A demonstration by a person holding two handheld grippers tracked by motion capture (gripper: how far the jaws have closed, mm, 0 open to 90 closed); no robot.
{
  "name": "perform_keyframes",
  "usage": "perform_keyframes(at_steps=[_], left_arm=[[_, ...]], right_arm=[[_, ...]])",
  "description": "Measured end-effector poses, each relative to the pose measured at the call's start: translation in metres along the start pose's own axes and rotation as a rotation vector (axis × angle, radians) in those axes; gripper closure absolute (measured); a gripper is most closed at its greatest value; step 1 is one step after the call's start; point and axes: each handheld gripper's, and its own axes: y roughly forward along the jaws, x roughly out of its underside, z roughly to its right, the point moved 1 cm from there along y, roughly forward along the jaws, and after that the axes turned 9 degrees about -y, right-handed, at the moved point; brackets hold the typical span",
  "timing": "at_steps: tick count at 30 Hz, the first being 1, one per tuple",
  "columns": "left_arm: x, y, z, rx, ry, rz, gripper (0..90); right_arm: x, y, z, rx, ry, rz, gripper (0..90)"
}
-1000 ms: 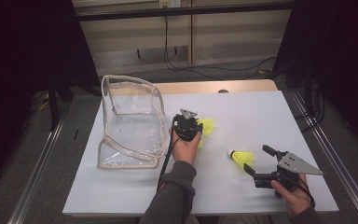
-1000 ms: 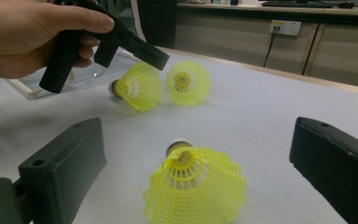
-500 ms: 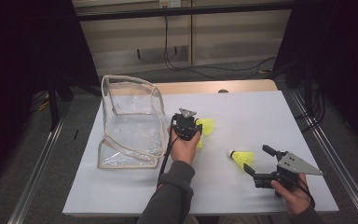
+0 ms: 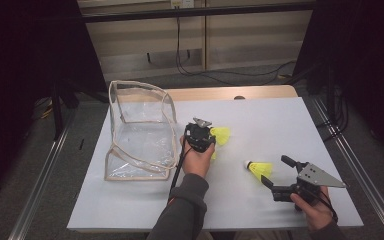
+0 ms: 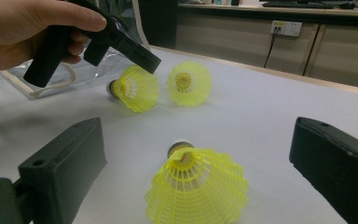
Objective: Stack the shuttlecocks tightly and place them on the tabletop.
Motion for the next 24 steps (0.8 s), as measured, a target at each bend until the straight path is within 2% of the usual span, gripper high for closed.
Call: perform_keyframes(at_steps=[8,15,24], left_arm=[[-0.0018,0.0009,-0.0038,-0.015,0.005,0.024,90.0],[-0.0027,0.001,-0.0061,-0.01,0.006,0.022,90.0],[-0.0101,0.0032,-0.0085,-0.023,0.005,0.052,90.0]], right_arm=[[0.0003,0.0001,0.0007,0.003,-0.002,-0.003,2.7],[0.0006,0.0003,0.001,0.003,0.0,-0.003,2.7],[0.0004,0.0003,0.0009,0.002,-0.003,-0.004,2.7]])
